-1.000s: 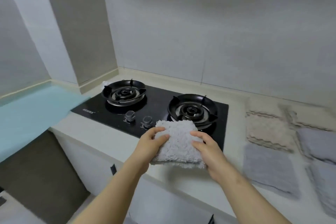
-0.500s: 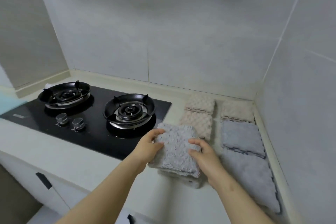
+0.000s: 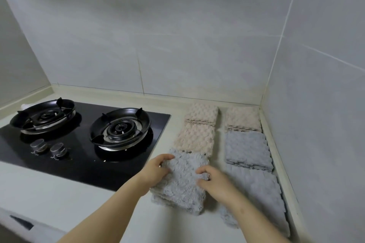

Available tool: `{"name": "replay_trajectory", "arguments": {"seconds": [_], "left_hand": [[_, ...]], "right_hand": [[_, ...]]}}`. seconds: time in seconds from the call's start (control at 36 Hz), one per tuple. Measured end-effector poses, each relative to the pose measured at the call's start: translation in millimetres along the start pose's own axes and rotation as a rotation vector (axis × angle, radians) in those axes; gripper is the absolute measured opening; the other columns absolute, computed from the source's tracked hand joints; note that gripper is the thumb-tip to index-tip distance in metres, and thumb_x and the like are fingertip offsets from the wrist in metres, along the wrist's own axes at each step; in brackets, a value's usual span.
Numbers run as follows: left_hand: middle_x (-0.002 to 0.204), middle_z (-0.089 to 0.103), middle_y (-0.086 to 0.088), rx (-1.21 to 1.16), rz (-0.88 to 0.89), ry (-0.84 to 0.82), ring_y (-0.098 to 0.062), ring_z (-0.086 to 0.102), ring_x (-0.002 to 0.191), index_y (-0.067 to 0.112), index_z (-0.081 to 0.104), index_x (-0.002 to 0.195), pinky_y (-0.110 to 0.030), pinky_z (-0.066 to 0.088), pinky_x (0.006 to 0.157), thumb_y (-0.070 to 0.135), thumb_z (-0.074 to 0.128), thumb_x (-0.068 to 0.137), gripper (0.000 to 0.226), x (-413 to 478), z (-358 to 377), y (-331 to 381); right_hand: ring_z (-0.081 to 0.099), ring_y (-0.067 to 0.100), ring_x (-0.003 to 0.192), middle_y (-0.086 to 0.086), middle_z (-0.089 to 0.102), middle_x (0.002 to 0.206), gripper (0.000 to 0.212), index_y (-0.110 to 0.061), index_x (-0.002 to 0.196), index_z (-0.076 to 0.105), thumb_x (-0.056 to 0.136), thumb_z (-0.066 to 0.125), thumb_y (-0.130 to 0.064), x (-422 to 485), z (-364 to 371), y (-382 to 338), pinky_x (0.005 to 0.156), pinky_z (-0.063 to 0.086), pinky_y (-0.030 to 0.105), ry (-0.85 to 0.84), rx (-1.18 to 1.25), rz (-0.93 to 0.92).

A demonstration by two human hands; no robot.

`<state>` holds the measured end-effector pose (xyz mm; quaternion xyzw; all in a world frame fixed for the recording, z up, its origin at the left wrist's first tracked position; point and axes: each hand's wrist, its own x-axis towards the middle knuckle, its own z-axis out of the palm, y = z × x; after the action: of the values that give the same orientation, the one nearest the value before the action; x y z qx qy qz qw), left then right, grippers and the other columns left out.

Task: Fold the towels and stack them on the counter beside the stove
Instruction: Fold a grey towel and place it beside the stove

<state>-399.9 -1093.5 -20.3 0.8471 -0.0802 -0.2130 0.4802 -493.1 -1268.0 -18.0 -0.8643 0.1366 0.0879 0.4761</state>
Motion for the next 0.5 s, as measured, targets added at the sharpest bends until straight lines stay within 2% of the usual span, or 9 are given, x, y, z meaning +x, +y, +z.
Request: {"name": "replay_trajectory", "arguments": {"seconds": [0.06, 0.08, 0.14, 0.17, 0.22, 0.25, 0.28, 0.39, 0.5], "left_hand": [[0.136, 0.045, -0.017, 0.012, -0.013, 0.005, -0.014, 0.051, 0.061, 0.022, 0.052, 0.125, -0.008, 0.033, 0.039, -0.003, 0.043, 0.093, 0.041, 1.2, 0.2, -0.9], [0.138, 0.043, -0.018, 0.017, -0.020, 0.006, -0.023, 0.060, 0.076, 0.022, 0.051, 0.125, -0.009, 0.035, 0.040, -0.004, 0.042, 0.093, 0.042, 2.5, 0.7, -1.9], [0.140, 0.042, -0.016, 0.024, -0.036, 0.016, -0.038, 0.053, 0.115, 0.023, 0.051, 0.127, -0.014, 0.045, 0.050, -0.005, 0.041, 0.093, 0.044, 3.5, 1.4, -2.9], [0.141, 0.042, -0.014, 0.026, -0.035, 0.019, -0.036, 0.053, 0.116, 0.023, 0.051, 0.127, -0.017, 0.047, 0.054, -0.005, 0.041, 0.093, 0.045, 4.3, 1.3, -3.3], [0.142, 0.042, -0.014, 0.027, -0.025, 0.009, -0.016, 0.063, 0.075, 0.023, 0.051, 0.127, -0.012, 0.039, 0.044, -0.005, 0.040, 0.093, 0.045, 7.0, 0.6, -4.9], [0.142, 0.042, -0.015, 0.026, -0.027, 0.000, -0.006, 0.055, 0.054, 0.023, 0.051, 0.128, -0.011, 0.034, 0.039, -0.005, 0.039, 0.093, 0.046, 9.0, 0.3, -5.0], [0.143, 0.041, -0.016, 0.023, -0.031, -0.006, -0.002, 0.049, 0.045, 0.023, 0.050, 0.128, -0.010, 0.032, 0.037, -0.005, 0.038, 0.093, 0.046, 10.2, 0.3, -4.2], [0.144, 0.040, -0.014, 0.034, -0.034, -0.023, -0.013, 0.057, 0.064, 0.022, 0.049, 0.129, -0.009, 0.034, 0.040, -0.005, 0.037, 0.094, 0.046, 15.2, 1.6, -5.7], [0.141, 0.042, -0.011, 0.047, -0.033, -0.024, -0.010, 0.046, 0.062, 0.025, 0.050, 0.128, -0.012, 0.039, 0.050, -0.003, 0.040, 0.093, 0.046, 18.6, 3.9, -13.0]], "right_hand": [[0.056, 0.013, 0.077, -0.001, 0.062, 0.099, 0.017, -0.043, 0.093, 0.051, 0.088, 0.058, -0.028, 1.6, 2.4, 2.4, 0.079, 0.046, 0.028, -0.002, -0.009, 0.001], [0.054, 0.012, 0.074, -0.001, 0.062, 0.094, 0.017, -0.042, 0.095, 0.050, 0.088, 0.057, -0.028, 2.7, 3.0, 3.1, 0.075, 0.045, 0.027, 0.002, -0.010, 0.002], [0.052, 0.013, 0.073, -0.002, 0.060, 0.091, 0.017, -0.039, 0.100, 0.050, 0.089, 0.056, -0.027, 4.8, 3.8, 3.7, 0.070, 0.042, 0.026, 0.010, -0.002, 0.004], [0.051, 0.013, 0.072, -0.002, 0.059, 0.089, 0.017, -0.038, 0.102, 0.050, 0.090, 0.055, -0.027, 6.0, 4.0, 3.6, 0.067, 0.040, 0.026, 0.009, 0.004, 0.006], [0.050, 0.014, 0.071, -0.002, 0.056, 0.085, 0.017, -0.037, 0.103, 0.050, 0.091, 0.055, -0.027, 8.6, 5.0, 3.3, 0.064, 0.037, 0.025, 0.015, 0.004, 0.013], [0.050, 0.014, 0.072, -0.002, 0.056, 0.086, 0.017, -0.038, 0.103, 0.050, 0.091, 0.054, -0.027, 9.7, 5.3, 2.9, 0.065, 0.037, 0.025, 0.022, 0.002, 0.014], [0.052, 0.013, 0.073, -0.002, 0.058, 0.089, 0.017, -0.038, 0.103, 0.050, 0.091, 0.054, -0.026, 10.6, 5.6, 2.9, 0.067, 0.038, 0.025, 0.028, -0.002, 0.016], [0.056, 0.015, 0.081, 0.002, 0.063, 0.105, 0.019, -0.037, 0.104, 0.050, 0.091, 0.054, -0.025, 11.9, 6.6, 3.6, 0.073, 0.040, 0.024, 0.035, -0.017, 0.031], [0.058, 0.020, 0.079, -0.002, 0.059, 0.091, 0.024, -0.030, 0.114, 0.053, 0.091, 0.053, -0.022, 11.6, 6.4, 2.9, 0.070, 0.042, 0.025, 0.058, -0.016, 0.028]]}}
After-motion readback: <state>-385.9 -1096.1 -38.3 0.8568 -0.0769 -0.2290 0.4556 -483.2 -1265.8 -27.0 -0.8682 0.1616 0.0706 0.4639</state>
